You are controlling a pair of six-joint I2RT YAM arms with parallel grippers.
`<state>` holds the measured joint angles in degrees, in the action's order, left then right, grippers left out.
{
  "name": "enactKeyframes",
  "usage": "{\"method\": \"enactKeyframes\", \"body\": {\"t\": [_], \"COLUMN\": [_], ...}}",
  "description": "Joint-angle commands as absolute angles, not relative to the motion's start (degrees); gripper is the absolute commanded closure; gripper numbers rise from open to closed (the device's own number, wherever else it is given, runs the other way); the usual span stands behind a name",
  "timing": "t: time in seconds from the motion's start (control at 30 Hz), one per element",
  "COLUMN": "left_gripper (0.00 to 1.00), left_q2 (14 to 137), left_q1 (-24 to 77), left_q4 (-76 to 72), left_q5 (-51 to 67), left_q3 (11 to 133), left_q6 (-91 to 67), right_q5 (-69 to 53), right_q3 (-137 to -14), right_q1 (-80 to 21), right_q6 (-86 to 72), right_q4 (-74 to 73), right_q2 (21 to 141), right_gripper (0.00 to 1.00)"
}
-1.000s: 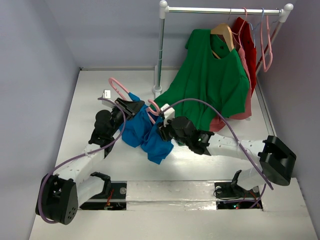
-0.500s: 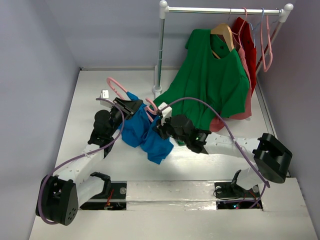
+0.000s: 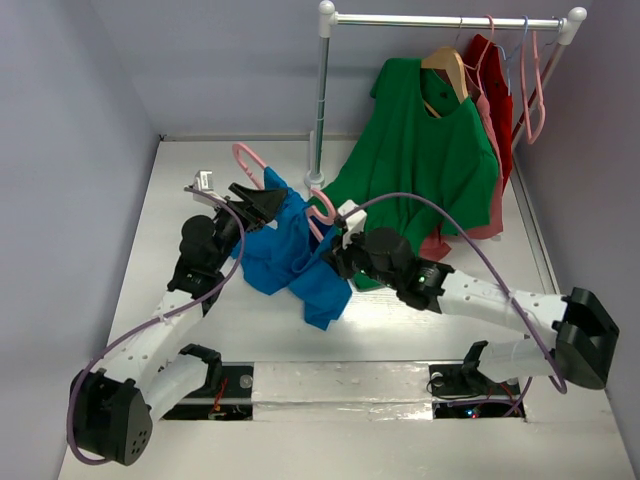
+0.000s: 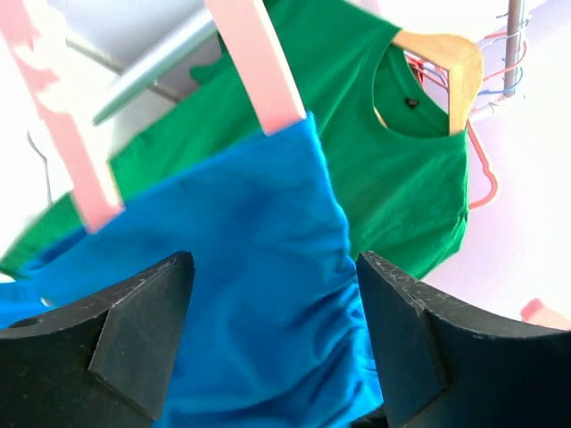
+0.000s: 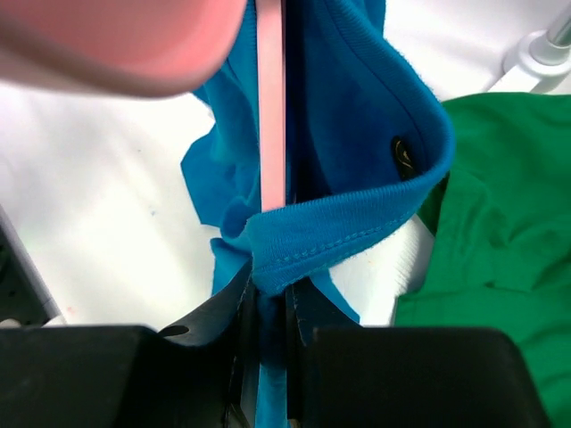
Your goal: Place the t-shirt on the hanger
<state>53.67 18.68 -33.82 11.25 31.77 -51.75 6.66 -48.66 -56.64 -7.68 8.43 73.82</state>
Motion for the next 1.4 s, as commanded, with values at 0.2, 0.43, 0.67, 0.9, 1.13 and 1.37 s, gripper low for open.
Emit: {"method": "enactKeyframes", "body": {"t": [0.2, 0.43, 0.67, 0.9, 1.13, 1.37], "left_gripper": [0.32, 0.39, 0.62, 0.94, 1.00, 1.00], "left_q2": [52.6, 54.7, 57.6, 57.1, 56.3, 55.5], "left_q1": [18.8, 18.8, 18.8, 18.8, 18.8, 18.3], "left_q4": [-33.0, -35.9, -37.3, -37.5, -36.3, -31.6], "left_q5": [9.6, 10.5, 11.1, 9.6, 7.9, -1.7], "left_q3": [36.1, 36.6, 37.5, 37.4, 38.9, 43.5], "left_q6": [-46.3, -45.9, -46.1, -46.6, -46.1, -43.1], "right_q5": [5.5, 4.9, 4.7, 4.7, 4.7, 3.7], "right_q3": [-45.9, -45.3, -45.1, -45.0, -44.3, -44.0], "right_q1": [-56.2, -56.2, -56.2, -56.2, -56.2, -56.2], "right_q6": [-9.9, -10.1, -10.1, -10.1, -10.5, -10.9], "right_q4": [7.6, 7.7, 7.8, 7.8, 7.1, 4.0], "right_q2": [68.6, 67.9, 67.9, 68.4, 67.8, 65.6], "right_gripper": [1.00, 1.00, 1.00, 1.00, 1.00, 1.00]}}
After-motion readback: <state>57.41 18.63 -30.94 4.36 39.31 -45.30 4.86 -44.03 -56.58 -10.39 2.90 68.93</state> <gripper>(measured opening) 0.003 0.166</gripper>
